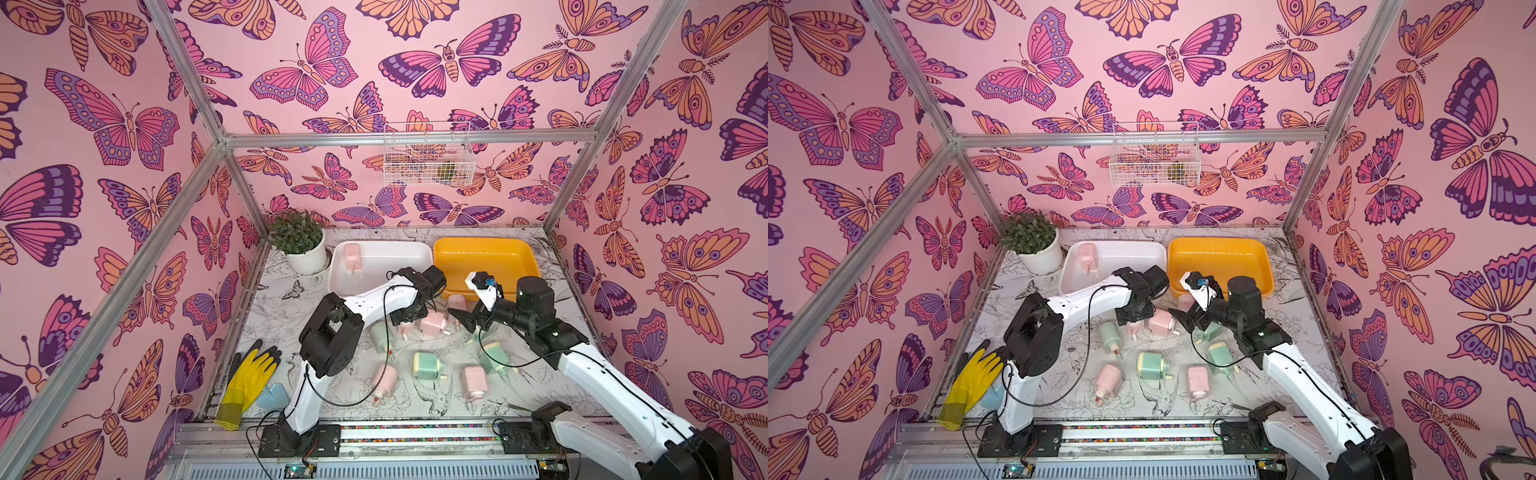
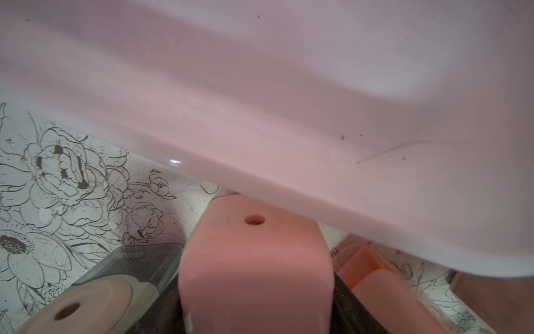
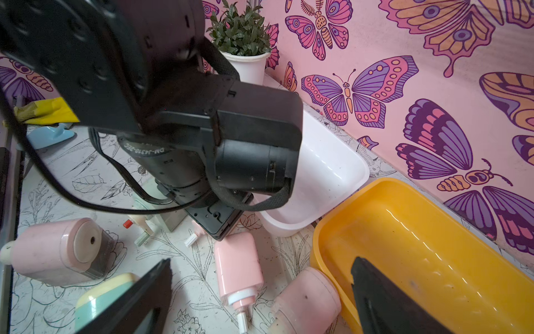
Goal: Place the pencil sharpeners by color into the storage box
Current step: Pick up the pencil sharpener from the center of the board.
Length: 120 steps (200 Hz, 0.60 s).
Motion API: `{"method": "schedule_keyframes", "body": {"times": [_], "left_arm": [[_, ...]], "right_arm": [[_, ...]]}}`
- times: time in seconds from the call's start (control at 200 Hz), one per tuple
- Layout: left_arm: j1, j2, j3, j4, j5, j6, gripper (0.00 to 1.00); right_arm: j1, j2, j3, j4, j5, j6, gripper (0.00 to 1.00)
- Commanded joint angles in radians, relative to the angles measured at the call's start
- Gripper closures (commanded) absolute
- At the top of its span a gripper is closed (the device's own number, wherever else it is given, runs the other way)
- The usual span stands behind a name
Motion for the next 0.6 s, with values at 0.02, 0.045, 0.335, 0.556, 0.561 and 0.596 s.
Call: {"method": "schedule_keyframes", "body": {"times": [0.02, 0.045, 0.335, 0.556, 0.561, 0.596], "left_arm": [[-0.002, -0.031, -0.002, -0.030, -0.007, 0.021, 0.52], [-0.002, -0.031, -0.003, -0.029, -0.004, 0.023, 0.55], [-0.001, -0.028, 0.036, -0.030, -0.003, 0.204, 1.00], [-0.002, -0.070, 0.008, -0.027, -0.020, 0.277, 1.00], [-0.001, -0.071, 0.007, -0.028, -0.020, 0.279, 1.00], [-0.002, -0.078, 0.002, -0.026, -0.021, 0.282, 1.00]], "right_arm": [[0.008, -0.006, -0.002, 0.013, 0.016, 0.013, 0.01], [0.009, -0.008, -0.004, 0.014, 0.019, 0.014, 0.01], [0.008, -0.028, -0.024, 0.084, 0.064, 0.064, 0.01], [0.008, -0.010, -0.016, 0.096, 0.076, 0.095, 0.01], [0.008, -0.010, -0.016, 0.095, 0.077, 0.096, 0.01], [0.008, -0.005, -0.013, 0.093, 0.076, 0.097, 0.01]]}}
